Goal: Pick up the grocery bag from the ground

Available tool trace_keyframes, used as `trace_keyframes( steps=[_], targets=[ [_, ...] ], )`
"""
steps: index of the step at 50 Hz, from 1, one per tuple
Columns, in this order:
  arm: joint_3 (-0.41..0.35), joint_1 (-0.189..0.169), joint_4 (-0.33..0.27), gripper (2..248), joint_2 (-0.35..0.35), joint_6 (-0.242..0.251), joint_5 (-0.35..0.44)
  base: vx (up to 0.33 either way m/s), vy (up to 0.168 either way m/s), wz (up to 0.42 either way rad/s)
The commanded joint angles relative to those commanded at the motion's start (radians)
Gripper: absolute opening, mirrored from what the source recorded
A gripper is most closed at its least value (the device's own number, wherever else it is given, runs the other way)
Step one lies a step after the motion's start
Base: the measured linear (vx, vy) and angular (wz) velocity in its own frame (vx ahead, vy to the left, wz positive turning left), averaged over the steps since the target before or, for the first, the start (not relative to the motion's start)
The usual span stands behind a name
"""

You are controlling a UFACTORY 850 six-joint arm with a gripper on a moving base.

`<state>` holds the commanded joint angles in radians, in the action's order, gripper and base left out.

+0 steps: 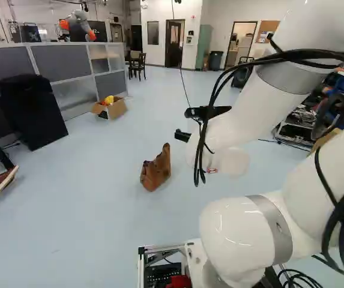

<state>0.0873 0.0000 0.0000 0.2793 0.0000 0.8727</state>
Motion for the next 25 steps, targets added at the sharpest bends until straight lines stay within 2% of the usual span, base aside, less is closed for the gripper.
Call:
trace_keyframes(
  steps=[25],
  targets=[
    [0.000,0.000,0.000,247,0.000,0.000,0.000,0.251,0.057,-0.010]
  ],
)
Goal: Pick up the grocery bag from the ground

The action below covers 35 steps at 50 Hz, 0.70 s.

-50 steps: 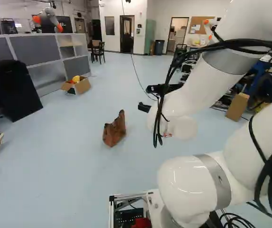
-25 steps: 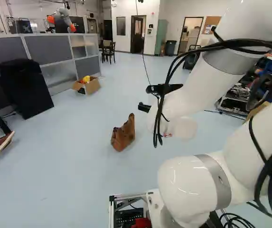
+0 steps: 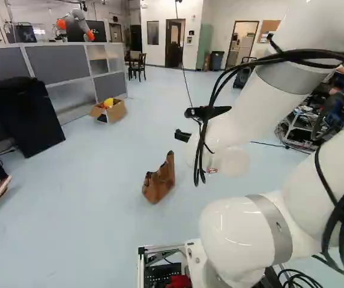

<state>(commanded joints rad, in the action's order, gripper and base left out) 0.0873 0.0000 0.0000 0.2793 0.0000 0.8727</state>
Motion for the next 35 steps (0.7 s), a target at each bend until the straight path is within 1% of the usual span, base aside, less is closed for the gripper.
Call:
trace_keyframes(
  steps=[22,23,30,35],
  targets=[
    [0.000,0.000,0.000,247,0.000,0.000,0.000,0.250,0.056,-0.011],
    [0.028,0.004,0.000,247,-0.034,0.000,0.000,0.230,0.046,-0.027],
    [0.068,0.010,0.000,247,-0.078,0.000,0.000,0.081,0.016,-0.017],
    [0.095,0.014,0.000,247,-0.109,0.000,0.000,-0.005,0.002,0.003]
  ],
)
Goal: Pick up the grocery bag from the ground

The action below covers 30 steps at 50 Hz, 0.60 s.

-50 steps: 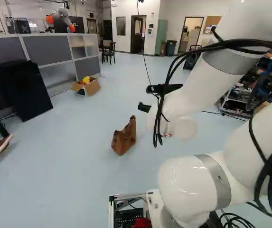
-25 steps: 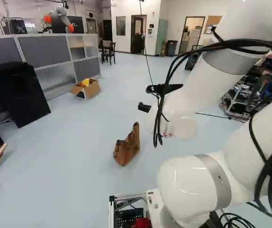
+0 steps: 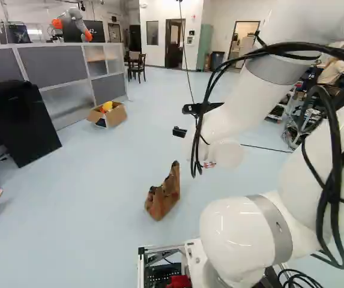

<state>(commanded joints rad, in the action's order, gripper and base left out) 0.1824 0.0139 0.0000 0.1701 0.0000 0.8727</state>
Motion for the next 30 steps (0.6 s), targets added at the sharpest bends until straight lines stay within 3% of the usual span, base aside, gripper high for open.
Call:
trace_keyframes(
  steps=[30],
  targets=[
    [0.163,0.020,-0.005,247,-0.170,0.000,-0.031,0.000,0.000,0.000]
  ],
)
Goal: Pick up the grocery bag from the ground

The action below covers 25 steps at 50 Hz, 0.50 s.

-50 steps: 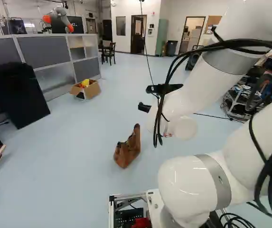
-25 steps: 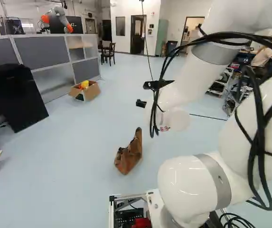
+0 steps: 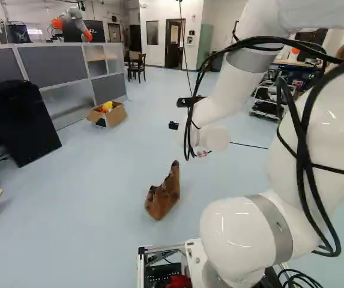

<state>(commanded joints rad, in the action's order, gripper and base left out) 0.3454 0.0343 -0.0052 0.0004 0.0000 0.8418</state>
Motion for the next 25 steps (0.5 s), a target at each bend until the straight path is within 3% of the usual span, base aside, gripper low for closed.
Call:
trace_keyframes(
  steps=[25],
  targets=[
    [0.134,0.014,-0.045,247,-0.127,0.000,-0.108,0.000,0.000,0.000]
  ],
)
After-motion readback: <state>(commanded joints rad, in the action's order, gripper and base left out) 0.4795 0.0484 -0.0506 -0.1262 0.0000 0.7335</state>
